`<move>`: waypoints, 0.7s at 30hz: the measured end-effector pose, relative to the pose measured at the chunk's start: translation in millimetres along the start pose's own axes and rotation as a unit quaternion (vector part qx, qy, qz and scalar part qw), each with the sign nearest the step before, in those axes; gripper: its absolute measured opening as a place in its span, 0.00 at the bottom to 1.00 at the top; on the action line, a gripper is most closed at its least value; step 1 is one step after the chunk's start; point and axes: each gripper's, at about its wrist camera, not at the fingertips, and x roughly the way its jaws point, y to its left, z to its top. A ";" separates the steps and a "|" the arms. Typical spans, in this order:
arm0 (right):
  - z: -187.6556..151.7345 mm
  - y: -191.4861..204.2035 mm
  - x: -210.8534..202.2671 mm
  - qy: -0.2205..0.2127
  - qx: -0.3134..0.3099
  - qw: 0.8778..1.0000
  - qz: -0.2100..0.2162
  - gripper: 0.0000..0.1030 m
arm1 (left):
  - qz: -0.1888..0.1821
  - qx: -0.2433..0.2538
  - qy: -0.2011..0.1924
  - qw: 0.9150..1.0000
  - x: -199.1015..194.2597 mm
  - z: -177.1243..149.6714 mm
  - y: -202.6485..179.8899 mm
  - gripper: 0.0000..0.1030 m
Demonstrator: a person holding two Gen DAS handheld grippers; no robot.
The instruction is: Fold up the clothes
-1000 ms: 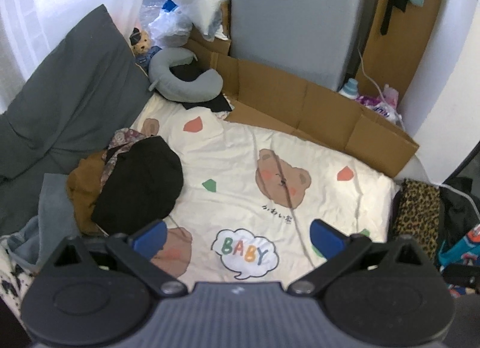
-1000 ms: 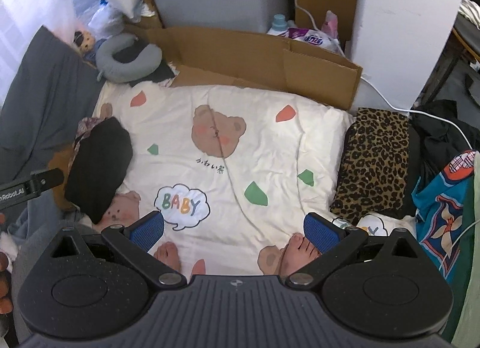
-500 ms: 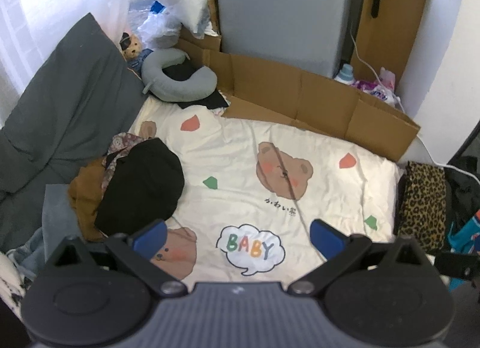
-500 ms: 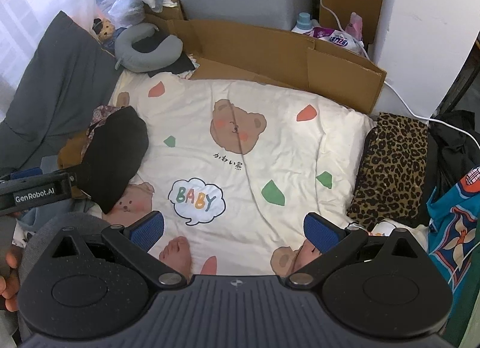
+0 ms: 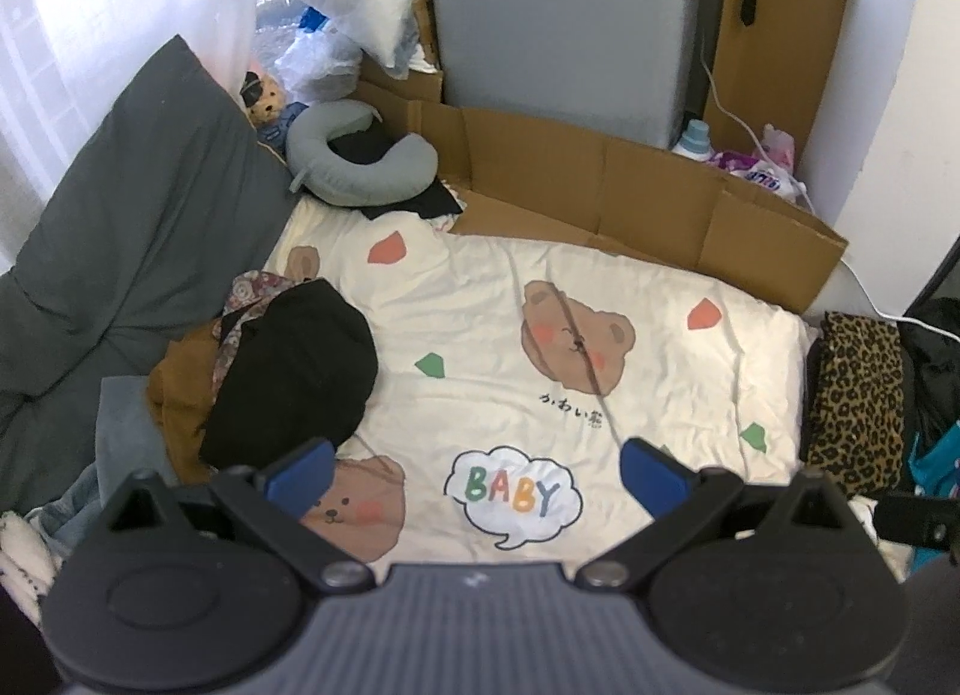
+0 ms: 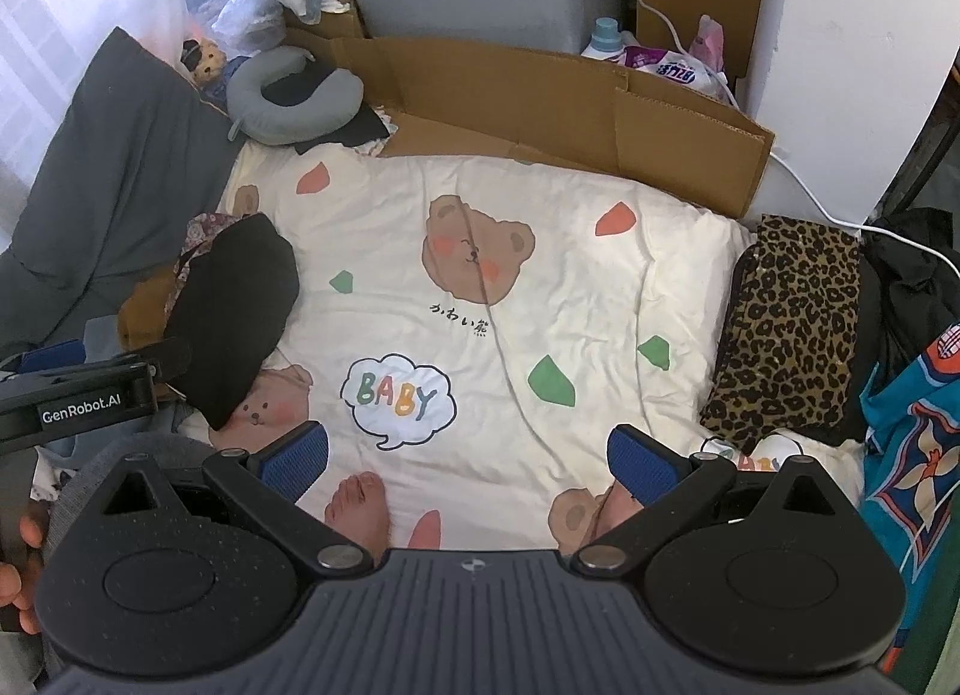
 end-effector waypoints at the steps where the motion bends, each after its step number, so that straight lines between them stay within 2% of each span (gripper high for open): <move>1: -0.1 0.2 0.1 0.000 0.000 1.000 0.000 0.99 | 0.002 0.001 0.000 1.000 -0.2 0.0 -0.1 1.00; 8: 1.0 1.3 1.5 0.005 0.006 1.000 0.013 0.99 | -0.002 0.005 0.004 1.000 1.2 0.9 3.0 1.00; 21: -2.8 -1.0 -3.5 -0.012 0.018 1.000 0.001 0.99 | -0.007 0.012 -0.009 1.000 -1.1 -2.5 1.0 0.99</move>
